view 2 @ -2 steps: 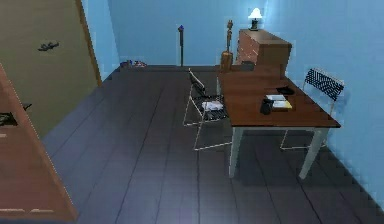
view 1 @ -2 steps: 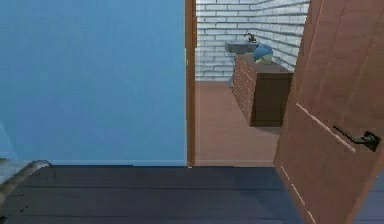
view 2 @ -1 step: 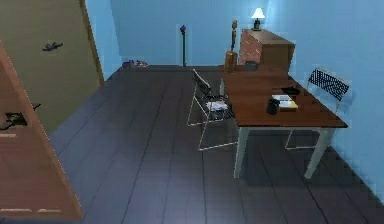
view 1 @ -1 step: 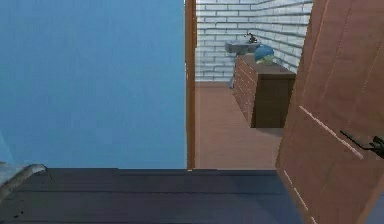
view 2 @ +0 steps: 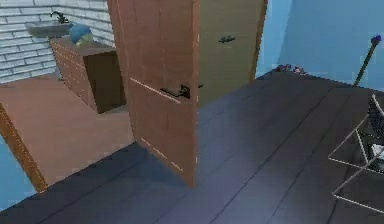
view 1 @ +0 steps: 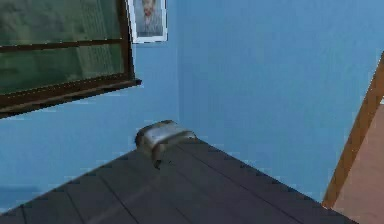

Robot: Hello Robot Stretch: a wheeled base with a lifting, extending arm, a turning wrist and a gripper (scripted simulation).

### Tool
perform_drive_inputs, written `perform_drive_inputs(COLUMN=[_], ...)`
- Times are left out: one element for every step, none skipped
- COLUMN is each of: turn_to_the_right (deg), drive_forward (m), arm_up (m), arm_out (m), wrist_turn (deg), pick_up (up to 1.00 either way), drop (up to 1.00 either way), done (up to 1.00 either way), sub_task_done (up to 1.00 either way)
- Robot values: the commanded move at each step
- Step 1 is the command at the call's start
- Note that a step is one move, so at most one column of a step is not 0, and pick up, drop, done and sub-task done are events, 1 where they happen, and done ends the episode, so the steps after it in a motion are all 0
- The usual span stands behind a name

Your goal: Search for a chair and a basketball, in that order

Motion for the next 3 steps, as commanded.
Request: perform_drive_inputs(turn_to_the_right=[-42.0,-3.0,0.0], drive_forward=[0.00,0.00,0.60], arm_up=[0.00,0.00,0.00], arm_out=[0.00,0.00,0.00], wrist_turn=[0.0,0.0,0.0], pick_up=[0.00,0.00,0.00], drop=[0.00,0.00,0.00], done=[0.00,0.00,0.00], sub_task_done=[0.00,0.00,0.00])
